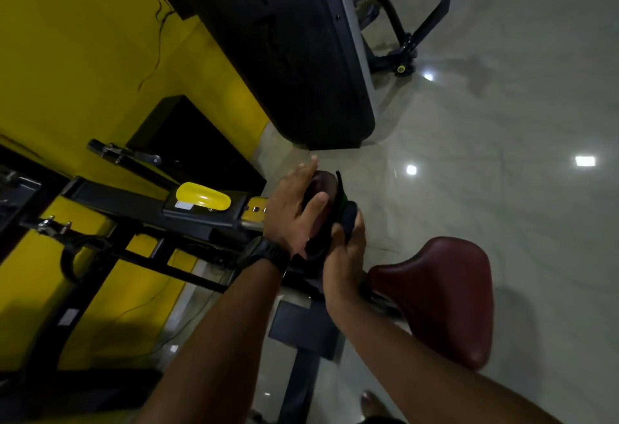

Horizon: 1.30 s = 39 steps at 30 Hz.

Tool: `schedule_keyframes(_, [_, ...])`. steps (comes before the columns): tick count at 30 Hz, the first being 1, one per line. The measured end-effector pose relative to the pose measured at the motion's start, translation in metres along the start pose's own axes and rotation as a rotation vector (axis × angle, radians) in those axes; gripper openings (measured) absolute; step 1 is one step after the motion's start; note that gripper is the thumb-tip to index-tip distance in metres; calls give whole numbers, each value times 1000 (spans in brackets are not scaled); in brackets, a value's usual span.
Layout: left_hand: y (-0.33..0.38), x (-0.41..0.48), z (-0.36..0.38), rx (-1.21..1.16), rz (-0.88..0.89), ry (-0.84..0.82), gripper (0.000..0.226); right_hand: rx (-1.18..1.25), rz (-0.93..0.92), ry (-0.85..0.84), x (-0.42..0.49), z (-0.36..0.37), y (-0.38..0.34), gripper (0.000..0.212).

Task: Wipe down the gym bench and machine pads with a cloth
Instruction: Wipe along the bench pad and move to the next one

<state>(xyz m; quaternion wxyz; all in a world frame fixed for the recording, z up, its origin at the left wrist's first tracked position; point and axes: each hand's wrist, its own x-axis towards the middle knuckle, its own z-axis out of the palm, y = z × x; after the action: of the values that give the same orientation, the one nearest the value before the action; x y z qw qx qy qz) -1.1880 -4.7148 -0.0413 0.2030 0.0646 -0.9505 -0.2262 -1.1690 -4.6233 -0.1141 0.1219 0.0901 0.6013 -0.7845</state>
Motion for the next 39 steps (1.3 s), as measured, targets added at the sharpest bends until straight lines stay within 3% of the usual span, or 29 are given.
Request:
schedule_keyframes(6, [-4, 1, 4, -73, -15, 51, 55, -247, -365, -45, 10, 8, -33, 63])
schedule_keyframes(8, [-6, 1, 5, -77, -1, 48, 53, -234, -291, -32, 36, 11, -30, 62])
schedule_keyframes(12, [-7, 0, 4, -55, 3, 28, 52, -121, 60, -7, 31, 4, -18, 57])
schedule_keyframes(19, [-8, 0, 4, -100, -7, 36, 54, -236, -266, -26, 23, 11, -41, 64])
schedule_keyframes(24, [-7, 0, 4, -70, 12, 39, 52, -152, 127, -21, 40, 4, -28, 56])
schedule_keyframes(26, [-7, 0, 4, -67, 15, 47, 52, -179, 90, -15, 15, 6, -33, 59])
schedule_keyframes(29, [-8, 1, 4, -73, 16, 59, 52, -256, -188, 3, 1, 13, -43, 66])
schedule_keyframes(31, [-7, 1, 4, -63, 17, 66, 52, -292, -252, -17, 25, 14, -44, 65])
schedule_keyframes(33, [-7, 1, 4, -41, 24, 66, 52, -258, -166, -43, 53, 12, -35, 59])
schedule_keyframes(36, [-6, 1, 3, -20, 18, 55, 52, -174, 119, -42, 57, 4, -19, 57])
schedule_keyframes(39, [-4, 1, 2, 0, 16, 51, 54, -173, 75, -22, 17, 5, -21, 58])
